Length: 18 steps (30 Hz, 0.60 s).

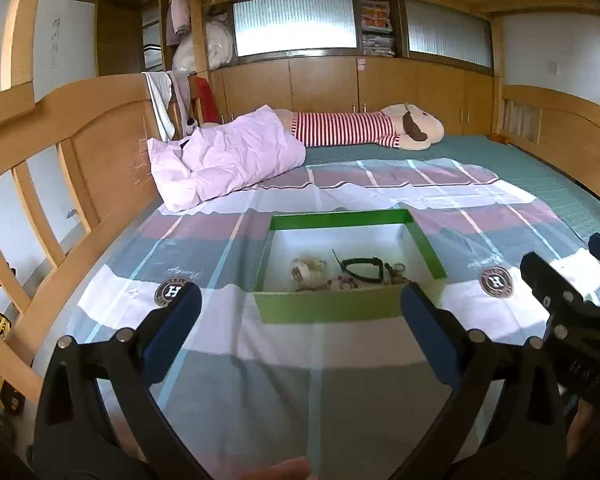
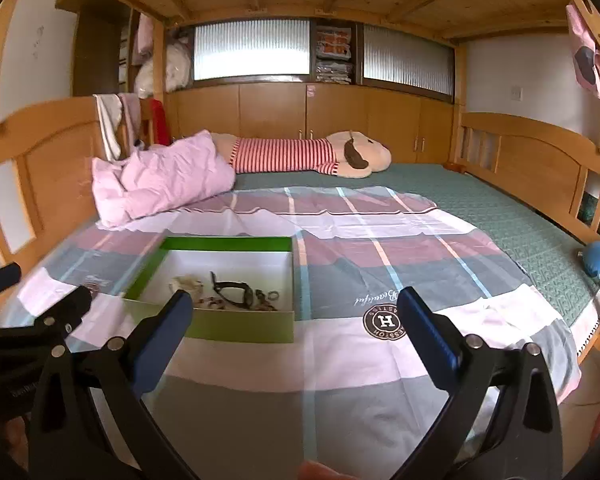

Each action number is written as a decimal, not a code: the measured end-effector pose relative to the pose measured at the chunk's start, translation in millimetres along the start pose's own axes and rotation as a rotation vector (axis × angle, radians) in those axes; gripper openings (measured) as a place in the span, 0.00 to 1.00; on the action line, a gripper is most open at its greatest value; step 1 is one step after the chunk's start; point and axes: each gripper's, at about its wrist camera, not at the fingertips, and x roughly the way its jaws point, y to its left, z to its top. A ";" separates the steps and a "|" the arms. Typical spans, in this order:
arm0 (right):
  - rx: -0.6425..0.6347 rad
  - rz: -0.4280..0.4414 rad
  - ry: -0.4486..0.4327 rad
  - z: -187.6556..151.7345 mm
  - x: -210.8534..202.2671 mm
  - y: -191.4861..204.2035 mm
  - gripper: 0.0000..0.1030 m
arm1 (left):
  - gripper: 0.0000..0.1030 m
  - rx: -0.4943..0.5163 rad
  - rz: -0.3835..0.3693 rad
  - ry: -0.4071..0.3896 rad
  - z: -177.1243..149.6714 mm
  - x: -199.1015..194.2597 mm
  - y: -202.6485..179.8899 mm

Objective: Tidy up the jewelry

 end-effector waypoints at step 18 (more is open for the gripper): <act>-0.010 -0.071 -0.153 10.8 -90.0 -2.9 0.97 | 0.96 -0.011 0.014 -0.175 14.8 -107.7 0.5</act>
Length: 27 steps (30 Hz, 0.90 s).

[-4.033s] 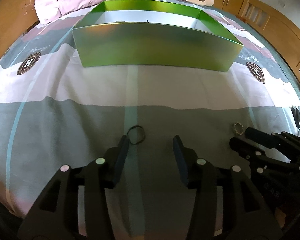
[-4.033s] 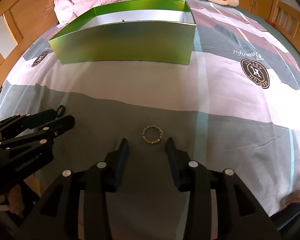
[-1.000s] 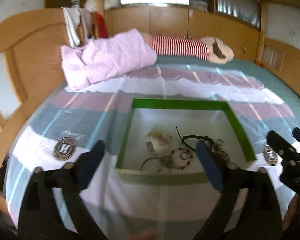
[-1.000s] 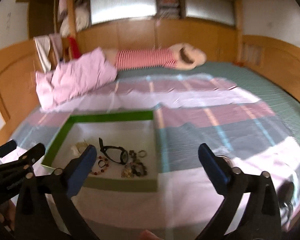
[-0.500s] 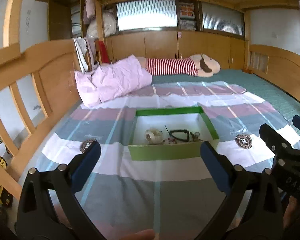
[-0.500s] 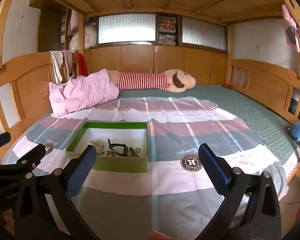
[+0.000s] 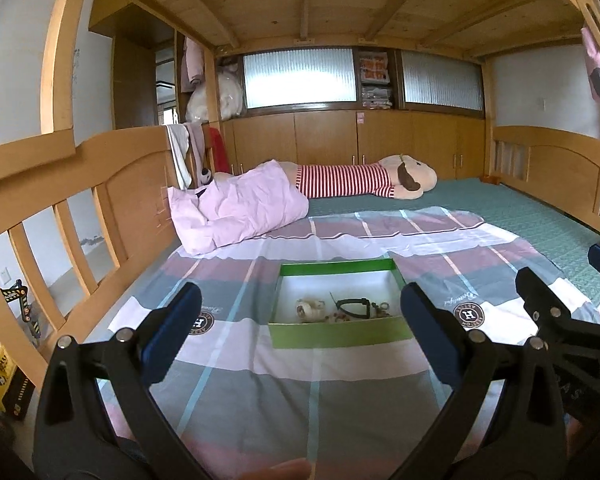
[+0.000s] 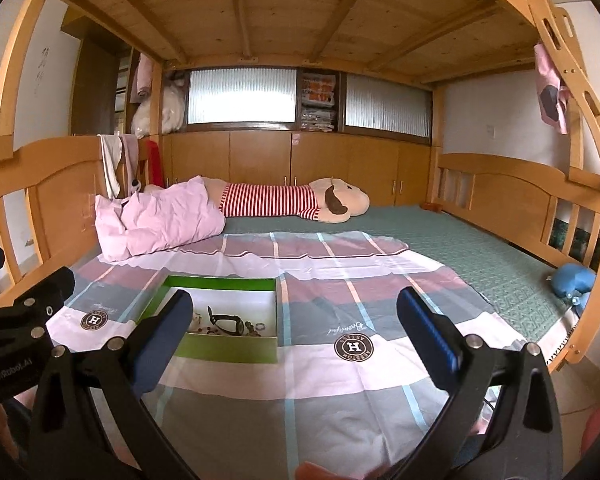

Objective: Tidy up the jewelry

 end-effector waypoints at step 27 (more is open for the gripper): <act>0.011 0.025 -0.025 0.4 -24.3 1.3 0.97 | 0.96 -0.004 0.013 -0.025 -0.8 -18.5 5.6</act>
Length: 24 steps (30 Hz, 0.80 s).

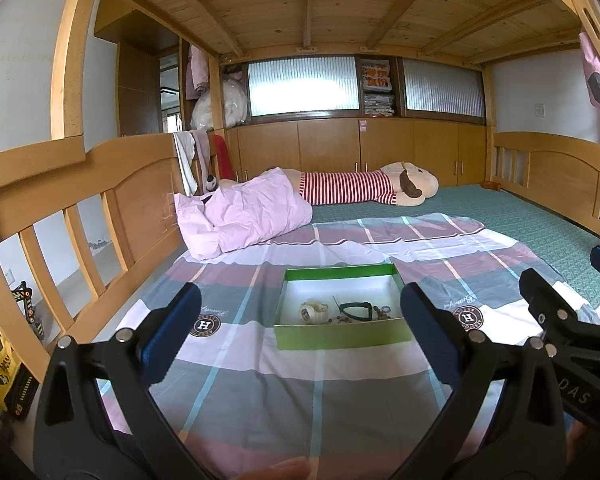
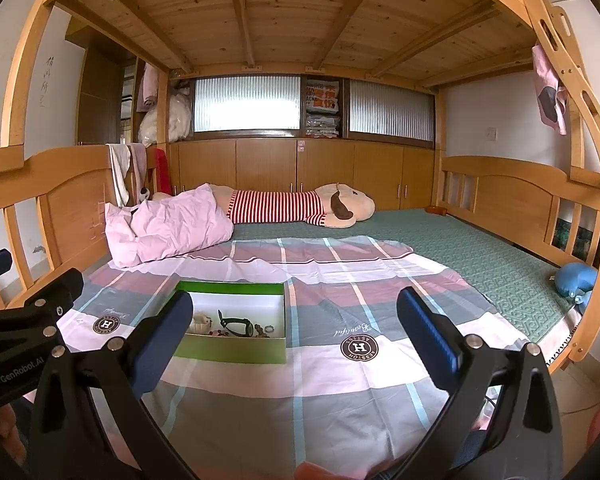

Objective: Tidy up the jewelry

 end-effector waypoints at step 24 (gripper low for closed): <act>0.000 0.001 -0.003 0.4 -0.3 -0.8 0.97 | 0.96 0.001 -0.001 -0.001 0.2 -1.9 0.4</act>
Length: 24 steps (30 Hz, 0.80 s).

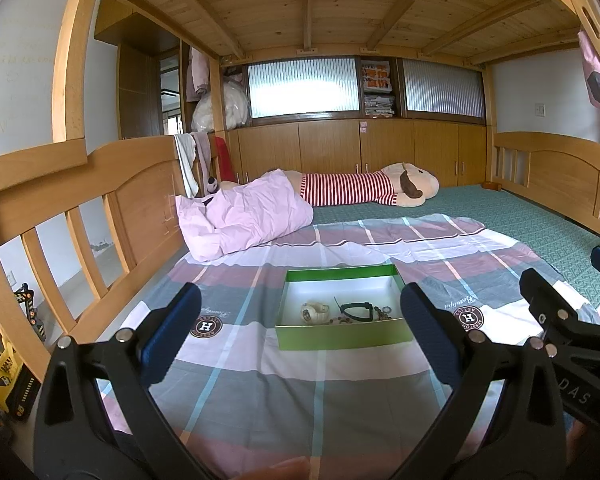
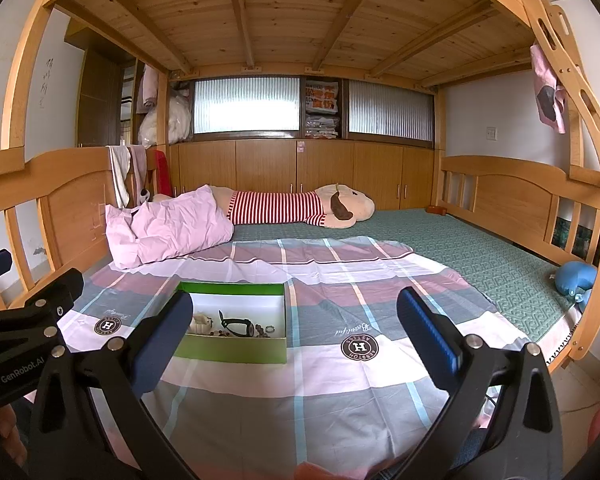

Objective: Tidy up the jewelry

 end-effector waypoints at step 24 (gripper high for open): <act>0.001 -0.002 -0.003 0.3 -3.8 2.1 0.97 | 0.96 0.002 0.000 -0.002 -0.2 -1.6 2.6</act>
